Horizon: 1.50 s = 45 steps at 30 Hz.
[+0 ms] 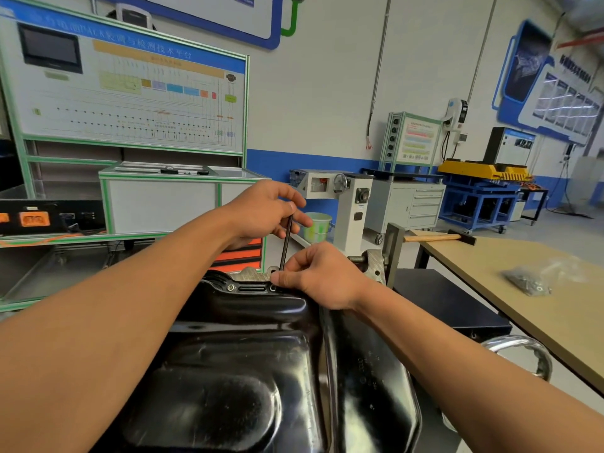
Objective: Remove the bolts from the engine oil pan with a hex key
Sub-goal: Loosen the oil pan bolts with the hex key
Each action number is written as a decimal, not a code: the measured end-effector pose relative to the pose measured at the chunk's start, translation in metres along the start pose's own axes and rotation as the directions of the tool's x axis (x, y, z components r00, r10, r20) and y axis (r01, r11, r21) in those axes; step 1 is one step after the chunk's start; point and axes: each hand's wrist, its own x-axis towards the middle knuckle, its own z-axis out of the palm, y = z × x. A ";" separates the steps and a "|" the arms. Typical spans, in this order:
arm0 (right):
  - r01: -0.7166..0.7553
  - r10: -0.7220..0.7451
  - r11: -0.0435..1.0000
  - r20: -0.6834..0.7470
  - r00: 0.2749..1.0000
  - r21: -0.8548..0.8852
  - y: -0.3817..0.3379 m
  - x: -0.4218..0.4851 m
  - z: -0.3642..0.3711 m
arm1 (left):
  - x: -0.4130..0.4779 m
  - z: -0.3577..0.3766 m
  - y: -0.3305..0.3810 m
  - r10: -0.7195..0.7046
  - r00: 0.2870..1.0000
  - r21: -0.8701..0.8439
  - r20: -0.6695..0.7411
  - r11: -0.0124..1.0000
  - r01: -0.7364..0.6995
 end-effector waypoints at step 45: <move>0.029 -0.025 0.999 0.092 0.995 -0.043 -0.007 0.009 -0.002 | -0.008 -0.031 0.005 -0.083 0.996 0.296 -0.029 0.951 0.088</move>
